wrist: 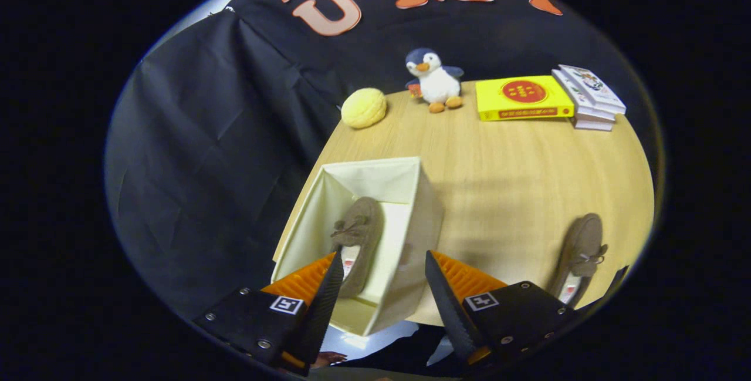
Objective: Open the storage box then place both shoes into the box .Put the left shoe in first, then the right shoe, with the right side of both shoes facing outward in a uniform manner.
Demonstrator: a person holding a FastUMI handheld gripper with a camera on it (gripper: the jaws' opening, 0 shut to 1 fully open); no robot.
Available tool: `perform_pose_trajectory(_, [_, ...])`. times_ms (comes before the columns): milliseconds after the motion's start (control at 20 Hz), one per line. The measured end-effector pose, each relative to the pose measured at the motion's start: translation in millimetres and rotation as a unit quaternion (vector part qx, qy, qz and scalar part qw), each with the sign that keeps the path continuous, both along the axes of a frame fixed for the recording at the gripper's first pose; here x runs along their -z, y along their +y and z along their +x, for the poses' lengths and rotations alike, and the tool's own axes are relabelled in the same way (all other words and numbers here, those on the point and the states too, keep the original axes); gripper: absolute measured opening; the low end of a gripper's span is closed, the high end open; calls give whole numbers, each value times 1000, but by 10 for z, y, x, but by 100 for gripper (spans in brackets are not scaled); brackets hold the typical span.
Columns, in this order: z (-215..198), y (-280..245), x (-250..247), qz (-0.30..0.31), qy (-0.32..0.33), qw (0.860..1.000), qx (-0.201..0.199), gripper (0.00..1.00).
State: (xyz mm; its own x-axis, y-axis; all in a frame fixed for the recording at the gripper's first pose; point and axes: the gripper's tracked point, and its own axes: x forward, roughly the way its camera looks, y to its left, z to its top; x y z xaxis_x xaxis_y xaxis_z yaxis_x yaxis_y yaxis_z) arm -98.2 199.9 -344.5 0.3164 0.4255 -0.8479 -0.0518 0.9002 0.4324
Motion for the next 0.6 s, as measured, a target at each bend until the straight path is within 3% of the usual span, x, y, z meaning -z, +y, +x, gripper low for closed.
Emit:
perform_pose_trajectory(200, [-154, -919, 136, -73, -33, 996, 35, 91])
perform_pose_trajectory(400, [-531, -1601, 544, -119, 7, 991, 65, 91])
perform_pose_trajectory(600, [-847, -2050, 891, -153, 37, 985, 71, 90])
